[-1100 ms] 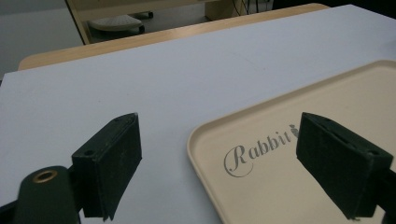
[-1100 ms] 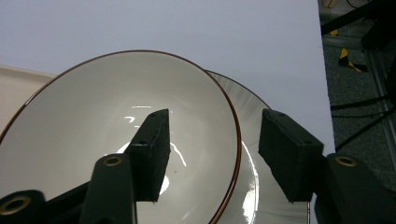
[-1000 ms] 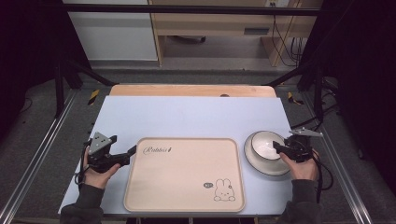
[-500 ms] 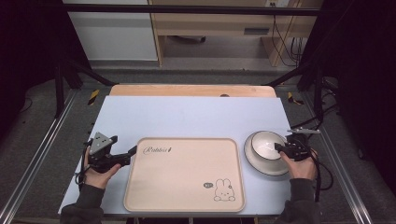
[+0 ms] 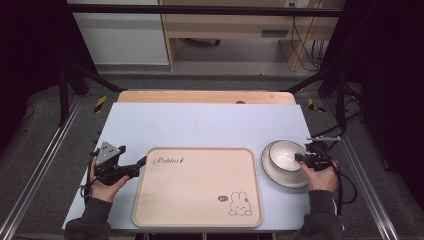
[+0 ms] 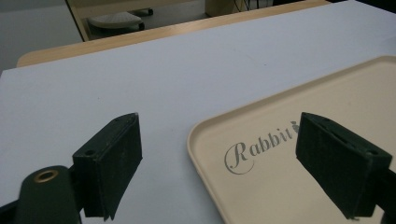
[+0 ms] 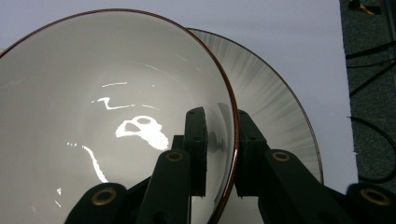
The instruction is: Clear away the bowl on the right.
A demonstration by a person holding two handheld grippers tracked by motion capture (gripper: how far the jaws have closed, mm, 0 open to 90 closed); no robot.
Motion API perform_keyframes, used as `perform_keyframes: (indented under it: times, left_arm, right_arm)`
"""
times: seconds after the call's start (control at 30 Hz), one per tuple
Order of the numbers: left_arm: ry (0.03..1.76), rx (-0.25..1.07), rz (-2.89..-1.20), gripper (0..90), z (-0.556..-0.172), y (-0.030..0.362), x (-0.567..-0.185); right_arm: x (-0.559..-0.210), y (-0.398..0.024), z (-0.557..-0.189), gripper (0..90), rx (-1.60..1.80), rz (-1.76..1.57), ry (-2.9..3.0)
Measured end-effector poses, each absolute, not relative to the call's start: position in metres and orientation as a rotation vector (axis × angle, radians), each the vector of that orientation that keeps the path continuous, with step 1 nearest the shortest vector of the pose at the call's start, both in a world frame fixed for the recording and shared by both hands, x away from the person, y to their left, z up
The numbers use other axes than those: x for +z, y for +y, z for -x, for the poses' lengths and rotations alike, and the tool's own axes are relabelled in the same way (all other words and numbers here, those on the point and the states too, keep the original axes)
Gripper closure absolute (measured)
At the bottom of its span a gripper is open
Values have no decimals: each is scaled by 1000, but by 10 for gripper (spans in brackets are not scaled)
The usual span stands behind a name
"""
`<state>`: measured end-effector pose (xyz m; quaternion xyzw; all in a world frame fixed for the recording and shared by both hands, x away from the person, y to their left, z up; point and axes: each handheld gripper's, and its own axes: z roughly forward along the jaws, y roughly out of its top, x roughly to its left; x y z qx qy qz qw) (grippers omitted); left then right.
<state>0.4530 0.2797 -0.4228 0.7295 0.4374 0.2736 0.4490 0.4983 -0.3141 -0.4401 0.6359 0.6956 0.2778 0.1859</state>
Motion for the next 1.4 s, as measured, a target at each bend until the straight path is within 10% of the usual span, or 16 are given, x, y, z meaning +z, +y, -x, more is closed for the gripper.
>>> perform_keyframes:
  times: [1.4]
  left_arm:
    - [1088,669,-1816,143,-454,279,-425]
  right_arm:
    - [-434,-318,-495,823,865,-1862,1875]
